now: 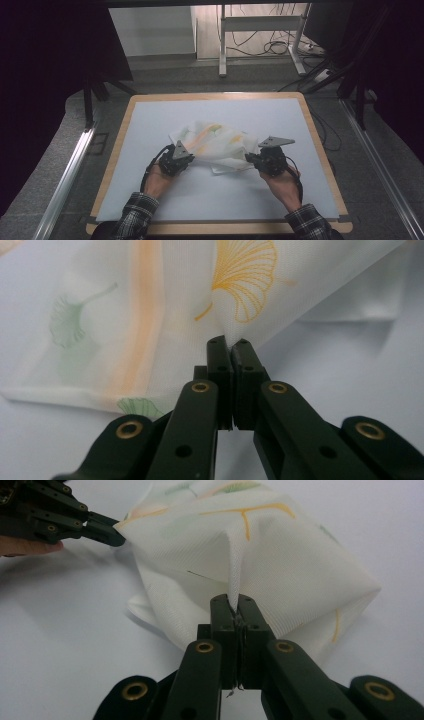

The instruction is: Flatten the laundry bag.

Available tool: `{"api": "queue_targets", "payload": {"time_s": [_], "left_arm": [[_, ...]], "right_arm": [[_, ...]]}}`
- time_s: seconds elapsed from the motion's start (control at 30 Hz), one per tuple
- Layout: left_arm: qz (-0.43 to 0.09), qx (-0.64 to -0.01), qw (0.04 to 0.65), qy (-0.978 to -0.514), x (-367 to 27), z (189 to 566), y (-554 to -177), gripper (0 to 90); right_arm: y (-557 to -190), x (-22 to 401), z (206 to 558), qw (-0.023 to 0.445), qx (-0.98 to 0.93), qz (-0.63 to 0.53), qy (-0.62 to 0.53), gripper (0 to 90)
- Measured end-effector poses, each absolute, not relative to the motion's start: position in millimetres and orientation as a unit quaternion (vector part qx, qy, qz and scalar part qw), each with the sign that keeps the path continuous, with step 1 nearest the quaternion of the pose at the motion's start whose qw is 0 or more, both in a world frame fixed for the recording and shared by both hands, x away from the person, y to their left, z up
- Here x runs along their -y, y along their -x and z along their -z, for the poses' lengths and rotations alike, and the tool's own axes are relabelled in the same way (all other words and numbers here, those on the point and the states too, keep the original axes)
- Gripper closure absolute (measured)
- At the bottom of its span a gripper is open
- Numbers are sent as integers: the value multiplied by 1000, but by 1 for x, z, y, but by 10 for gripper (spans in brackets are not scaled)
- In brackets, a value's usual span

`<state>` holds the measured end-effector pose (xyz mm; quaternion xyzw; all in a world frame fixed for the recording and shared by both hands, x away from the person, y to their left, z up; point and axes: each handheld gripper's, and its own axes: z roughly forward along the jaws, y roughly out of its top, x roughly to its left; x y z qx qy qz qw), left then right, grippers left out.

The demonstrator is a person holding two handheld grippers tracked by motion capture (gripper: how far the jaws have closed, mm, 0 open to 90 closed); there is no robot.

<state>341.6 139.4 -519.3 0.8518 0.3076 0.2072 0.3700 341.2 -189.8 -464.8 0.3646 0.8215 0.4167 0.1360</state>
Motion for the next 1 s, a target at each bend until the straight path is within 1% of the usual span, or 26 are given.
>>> {"api": "queue_targets", "payload": {"time_s": [0.17,0.23,0.27,0.37,0.67,0.8,0.9,1.0], "left_arm": [[-186,-311,418,-833,-149,491,-333,893],[-183,-310,426,-830,-151,484,-330,893],[-182,-310,429,-829,-152,479,-329,893],[-183,-308,439,-824,-155,468,-325,893],[-174,-305,455,-819,-157,457,-319,895],[-171,-299,467,-815,-157,446,-314,895],[-181,-291,482,-807,-157,432,-308,895],[-193,-294,475,-806,-155,429,-309,894]], "right_arm": [[-343,198,444,143,-818,-428,-357,877],[-345,203,430,149,-820,-427,-351,877],[-345,203,430,149,-820,-427,-351,877],[-345,206,414,156,-821,-426,-346,877],[-350,209,400,166,-827,-417,-338,877],[-353,209,392,168,-827,-418,-336,878],[-357,212,382,173,-823,-425,-336,878],[-362,211,379,181,-822,-421,-337,878]]}}
